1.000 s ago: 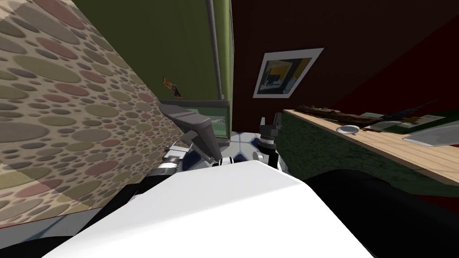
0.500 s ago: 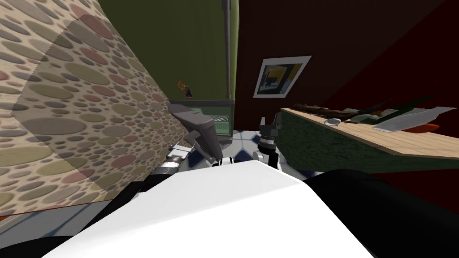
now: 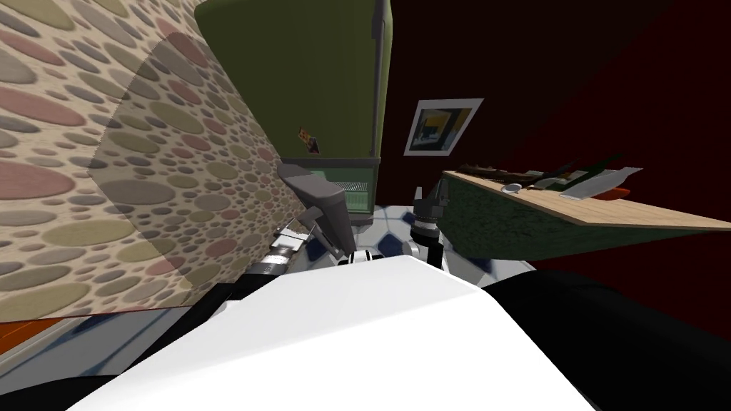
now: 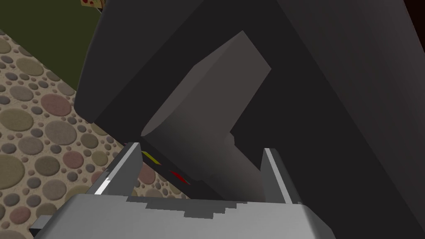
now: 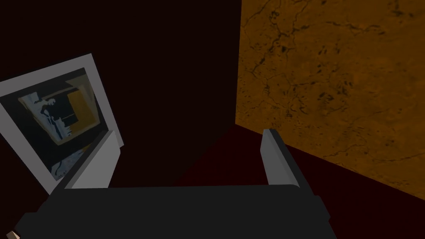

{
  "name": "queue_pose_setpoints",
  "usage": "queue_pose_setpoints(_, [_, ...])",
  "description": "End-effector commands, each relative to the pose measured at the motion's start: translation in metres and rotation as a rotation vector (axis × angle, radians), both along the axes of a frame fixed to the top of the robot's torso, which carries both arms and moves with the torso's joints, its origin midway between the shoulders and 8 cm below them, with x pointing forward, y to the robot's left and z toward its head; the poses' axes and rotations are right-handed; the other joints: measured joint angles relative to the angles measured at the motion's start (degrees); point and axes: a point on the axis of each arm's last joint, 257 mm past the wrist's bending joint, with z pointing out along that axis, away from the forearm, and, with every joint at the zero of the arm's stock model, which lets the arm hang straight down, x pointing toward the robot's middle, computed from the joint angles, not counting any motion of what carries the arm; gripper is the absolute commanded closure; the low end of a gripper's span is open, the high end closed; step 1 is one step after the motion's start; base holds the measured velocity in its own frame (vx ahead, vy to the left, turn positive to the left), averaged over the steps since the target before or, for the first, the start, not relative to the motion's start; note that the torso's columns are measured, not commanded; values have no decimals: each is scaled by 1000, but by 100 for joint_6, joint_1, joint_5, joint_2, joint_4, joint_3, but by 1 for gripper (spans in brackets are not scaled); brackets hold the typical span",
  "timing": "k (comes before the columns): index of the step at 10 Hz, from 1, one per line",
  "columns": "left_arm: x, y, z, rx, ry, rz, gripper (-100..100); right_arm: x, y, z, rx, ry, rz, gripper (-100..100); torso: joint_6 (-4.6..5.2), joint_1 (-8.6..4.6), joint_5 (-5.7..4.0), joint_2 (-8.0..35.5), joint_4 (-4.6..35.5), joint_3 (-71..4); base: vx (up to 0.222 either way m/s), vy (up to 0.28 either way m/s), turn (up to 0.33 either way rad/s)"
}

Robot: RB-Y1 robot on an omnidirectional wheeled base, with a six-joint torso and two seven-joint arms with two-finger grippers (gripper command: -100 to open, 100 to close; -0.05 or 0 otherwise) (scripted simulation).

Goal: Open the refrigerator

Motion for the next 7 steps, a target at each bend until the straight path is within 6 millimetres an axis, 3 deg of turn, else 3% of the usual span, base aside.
queue_pose_setpoints(1, [2, -5, 8, 8, -24, -18, 100, 0, 0, 0, 0, 0, 0, 0, 1, 6, 1, 21, -1, 11, -131, 237, -63])
queue_pose_setpoints(4, [5, -18, 8, 11, -23, -63, 100, 0, 0, 0, 0, 0, 0, 0, 0, -5, 4, 46, -1, 29, -168, 273, -109])
queue_pose_setpoints(6, [5, -22, 4, 4, -17, -81, 100, 0, 0, 0, 0, 0, 0, 0, -4, -78, -7, 37, -9, 34, -91, 152, -81])
queue_pose_setpoints(7, [5, -22, 4, 4, -17, -81, 100, 0, 0, 0, 0, 0, 0, 0, 3, -48, -4, 56, -7, 41, -86, 233, -115])
